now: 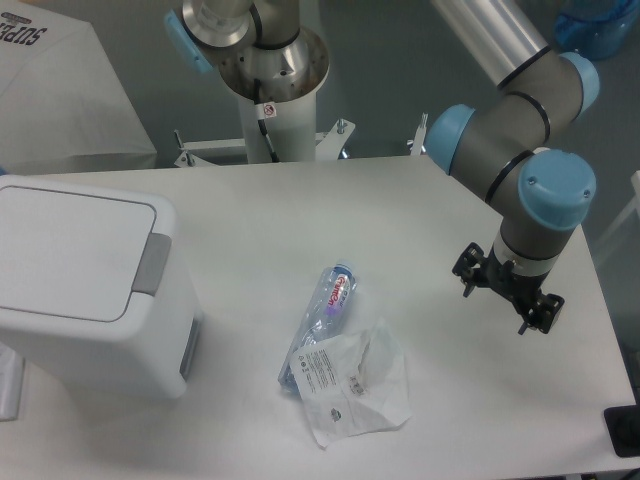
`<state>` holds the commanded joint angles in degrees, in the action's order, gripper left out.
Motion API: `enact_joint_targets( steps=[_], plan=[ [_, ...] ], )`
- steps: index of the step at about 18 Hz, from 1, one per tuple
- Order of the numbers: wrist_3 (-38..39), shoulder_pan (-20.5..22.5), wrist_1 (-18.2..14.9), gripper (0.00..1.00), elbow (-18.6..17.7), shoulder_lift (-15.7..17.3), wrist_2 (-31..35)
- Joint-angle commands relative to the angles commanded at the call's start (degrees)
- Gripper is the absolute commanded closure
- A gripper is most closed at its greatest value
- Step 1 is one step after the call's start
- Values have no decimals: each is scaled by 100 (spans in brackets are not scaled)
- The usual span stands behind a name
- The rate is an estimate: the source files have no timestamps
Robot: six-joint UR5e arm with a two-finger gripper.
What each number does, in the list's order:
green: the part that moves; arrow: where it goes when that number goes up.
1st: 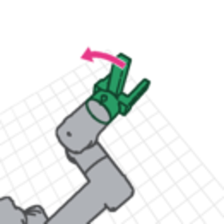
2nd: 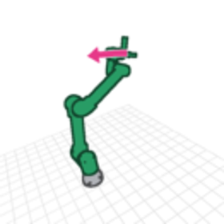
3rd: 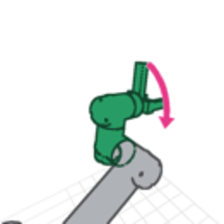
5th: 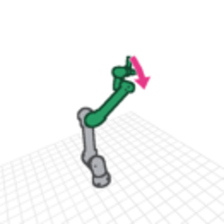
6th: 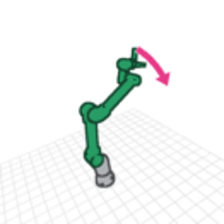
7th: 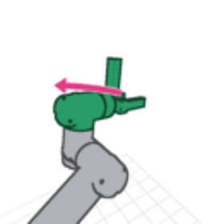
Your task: Open the trash can
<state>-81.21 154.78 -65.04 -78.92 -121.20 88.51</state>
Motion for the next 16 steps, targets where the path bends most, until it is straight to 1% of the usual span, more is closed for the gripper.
enact_joint_targets(
  steps=[9,12,14,16],
  plan=[
    [0,0,-17,0,-9,9,-9],
    [44,17,-17,0,-96,0,-26],
    [70,70,-9,0,-219,61,-70],
    [114,62,-35,0,-229,131,-105]
  ],
)
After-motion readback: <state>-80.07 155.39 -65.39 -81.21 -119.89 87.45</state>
